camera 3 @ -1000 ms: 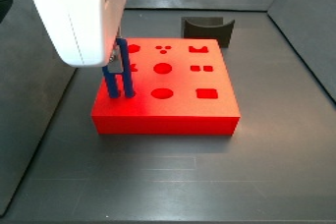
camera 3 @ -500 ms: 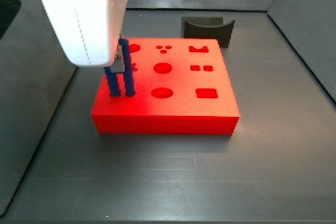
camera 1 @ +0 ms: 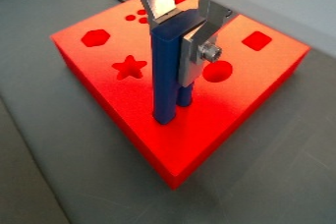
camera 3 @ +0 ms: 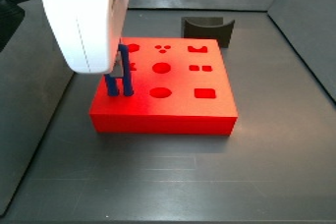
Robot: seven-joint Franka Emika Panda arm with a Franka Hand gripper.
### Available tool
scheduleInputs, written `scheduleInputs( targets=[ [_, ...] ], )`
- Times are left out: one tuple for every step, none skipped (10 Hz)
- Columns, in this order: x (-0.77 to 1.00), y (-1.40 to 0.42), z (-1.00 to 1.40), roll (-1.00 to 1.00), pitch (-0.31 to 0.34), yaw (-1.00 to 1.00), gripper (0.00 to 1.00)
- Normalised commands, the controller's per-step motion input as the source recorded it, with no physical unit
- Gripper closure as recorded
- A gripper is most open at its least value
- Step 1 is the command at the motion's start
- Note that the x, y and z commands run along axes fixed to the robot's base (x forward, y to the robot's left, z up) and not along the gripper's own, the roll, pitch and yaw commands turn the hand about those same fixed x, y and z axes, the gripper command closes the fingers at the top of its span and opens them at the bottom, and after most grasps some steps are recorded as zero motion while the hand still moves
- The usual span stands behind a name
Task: Insert the square-circle object.
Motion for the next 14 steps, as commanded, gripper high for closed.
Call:
scheduleInputs(
  targets=[
    [0.15, -0.07, -0.58, 0.00, -0.156, -0.39, 1.00],
    [0.05, 0.00, -0.59, 0.00, -0.123, -0.35, 1.00],
    [0.00, 0.00, -0.72, 0.09, -0.106, -0.25, 1.00],
    [-0.06, 0.00, -0.78, 0.18, -0.111, -0.11, 1.00],
    [0.00, 0.00, -0.86, 0.20, -0.114, 0.00, 1.00],
    [0.00, 0.00, -0.84, 0.21, -0.109, 0.13, 1.00],
    [0.00, 0.00, -0.84, 0.20, -0.111, 0.19, 1.00],
    [0.00, 0.00, -0.85, 0.18, -0.120, 0.25, 1.00],
    [0.00, -0.04, -0.87, 0.17, -0.114, 0.22, 1.00],
    [0.02, -0.15, -0.93, 0.14, -0.101, 0.10, 1.00],
    [0.03, -0.19, -1.00, 0.05, -0.107, 0.00, 1.00],
    [0.07, -0.21, -1.00, 0.00, -0.123, 0.00, 1.00],
    [0.05, -0.15, -0.89, -0.04, -0.179, -0.04, 1.00],
    [0.02, -0.06, -0.77, -0.11, -0.183, -0.05, 1.00]
  ],
)
